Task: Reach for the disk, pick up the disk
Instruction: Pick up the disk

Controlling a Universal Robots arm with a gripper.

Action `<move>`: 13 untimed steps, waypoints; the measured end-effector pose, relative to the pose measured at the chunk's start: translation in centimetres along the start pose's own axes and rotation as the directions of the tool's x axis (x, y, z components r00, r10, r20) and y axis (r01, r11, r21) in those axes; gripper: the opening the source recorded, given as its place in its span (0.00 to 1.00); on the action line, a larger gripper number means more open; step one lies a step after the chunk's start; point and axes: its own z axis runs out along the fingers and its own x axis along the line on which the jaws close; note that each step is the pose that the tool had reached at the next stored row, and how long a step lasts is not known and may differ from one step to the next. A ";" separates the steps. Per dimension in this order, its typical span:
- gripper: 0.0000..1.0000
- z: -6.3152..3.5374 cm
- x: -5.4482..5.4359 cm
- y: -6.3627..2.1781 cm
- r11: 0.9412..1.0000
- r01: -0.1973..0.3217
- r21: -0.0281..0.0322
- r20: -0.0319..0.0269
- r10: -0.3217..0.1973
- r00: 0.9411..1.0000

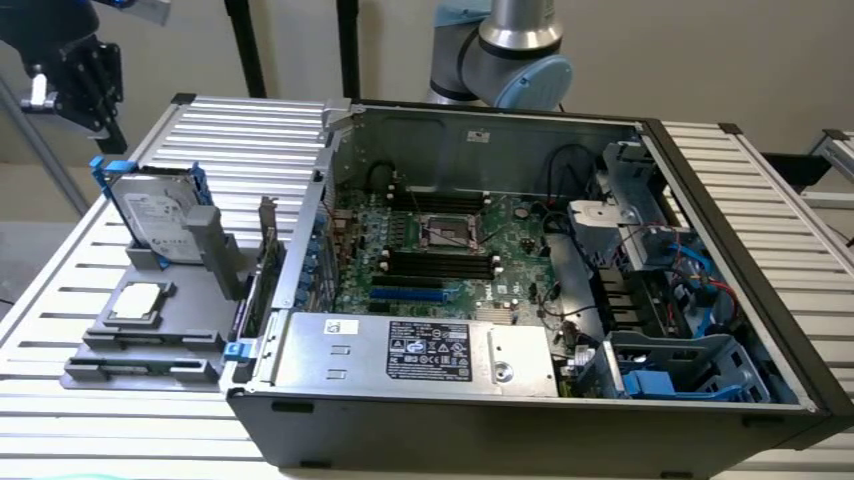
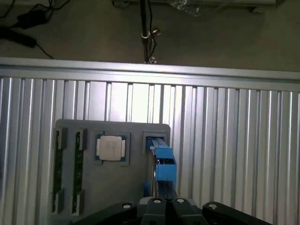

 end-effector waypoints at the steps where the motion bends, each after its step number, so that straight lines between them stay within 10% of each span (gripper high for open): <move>1: 0.11 0.00 -0.1 0.00 1.000 0.000 0.000 0.001 0.000 1.000; 13: 0.11 0.01 -0.1 0.41 1.000 0.000 0.000 0.001 0.000 1.000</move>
